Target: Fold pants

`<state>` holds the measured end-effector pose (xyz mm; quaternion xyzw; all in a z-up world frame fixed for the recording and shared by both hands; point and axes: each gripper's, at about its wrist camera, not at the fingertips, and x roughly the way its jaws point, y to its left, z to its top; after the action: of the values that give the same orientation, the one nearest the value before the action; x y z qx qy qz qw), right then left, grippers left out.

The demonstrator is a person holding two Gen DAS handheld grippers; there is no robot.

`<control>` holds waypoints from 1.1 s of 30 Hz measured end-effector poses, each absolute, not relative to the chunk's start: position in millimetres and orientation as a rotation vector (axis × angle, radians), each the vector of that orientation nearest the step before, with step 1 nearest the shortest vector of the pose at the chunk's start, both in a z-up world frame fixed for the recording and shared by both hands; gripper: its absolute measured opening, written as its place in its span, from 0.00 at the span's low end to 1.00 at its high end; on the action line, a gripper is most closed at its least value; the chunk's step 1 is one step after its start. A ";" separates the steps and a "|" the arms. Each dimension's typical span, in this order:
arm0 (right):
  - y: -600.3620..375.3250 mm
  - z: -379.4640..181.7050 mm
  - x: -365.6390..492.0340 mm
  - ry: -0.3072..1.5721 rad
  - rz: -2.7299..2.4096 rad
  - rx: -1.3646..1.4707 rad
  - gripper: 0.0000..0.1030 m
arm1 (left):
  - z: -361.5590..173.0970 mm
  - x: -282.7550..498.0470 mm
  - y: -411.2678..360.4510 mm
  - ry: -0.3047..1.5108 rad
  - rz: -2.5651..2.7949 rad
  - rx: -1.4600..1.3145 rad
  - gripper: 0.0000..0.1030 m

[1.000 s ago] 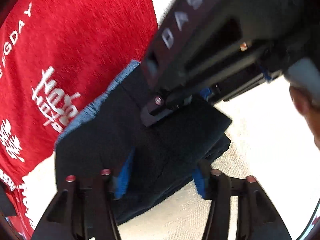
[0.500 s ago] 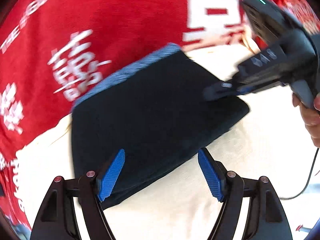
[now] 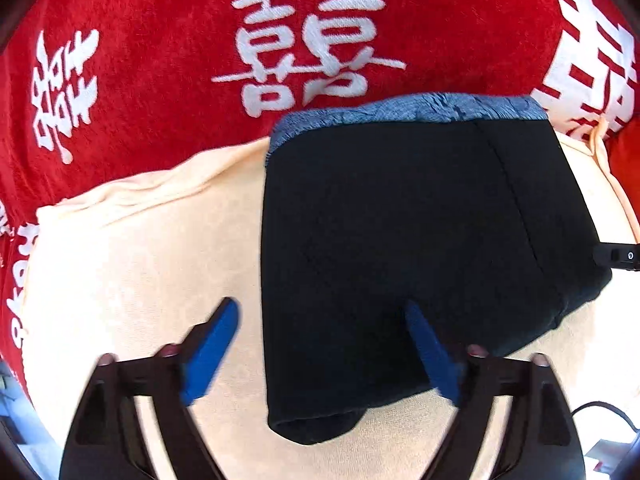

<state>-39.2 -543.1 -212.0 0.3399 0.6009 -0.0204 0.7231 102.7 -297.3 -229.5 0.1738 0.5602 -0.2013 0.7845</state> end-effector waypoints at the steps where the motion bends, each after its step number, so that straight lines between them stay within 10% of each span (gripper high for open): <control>1: -539.1 -211.2 -37.2 1.331 -0.054 0.741 0.34 | -235.6 104.4 -296.8 1.254 -0.453 0.352 1.00; 15: -510.9 -195.8 -44.7 1.395 -0.202 0.601 0.45 | -262.5 125.8 -309.1 1.403 -0.552 0.337 1.00; 23: -478.0 -173.5 -49.5 1.362 -0.251 0.577 0.56 | -307.5 153.3 -272.7 1.650 -0.615 -0.116 1.00; 33: -423.8 -167.9 -80.7 1.360 -0.305 0.720 0.71 | -253.4 136.8 -275.4 1.457 -0.598 0.181 1.00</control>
<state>-80.7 -423.8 -167.9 0.3242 0.6124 -0.1372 0.7078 136.8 -275.4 -253.4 0.0813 0.6547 -0.2687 0.7018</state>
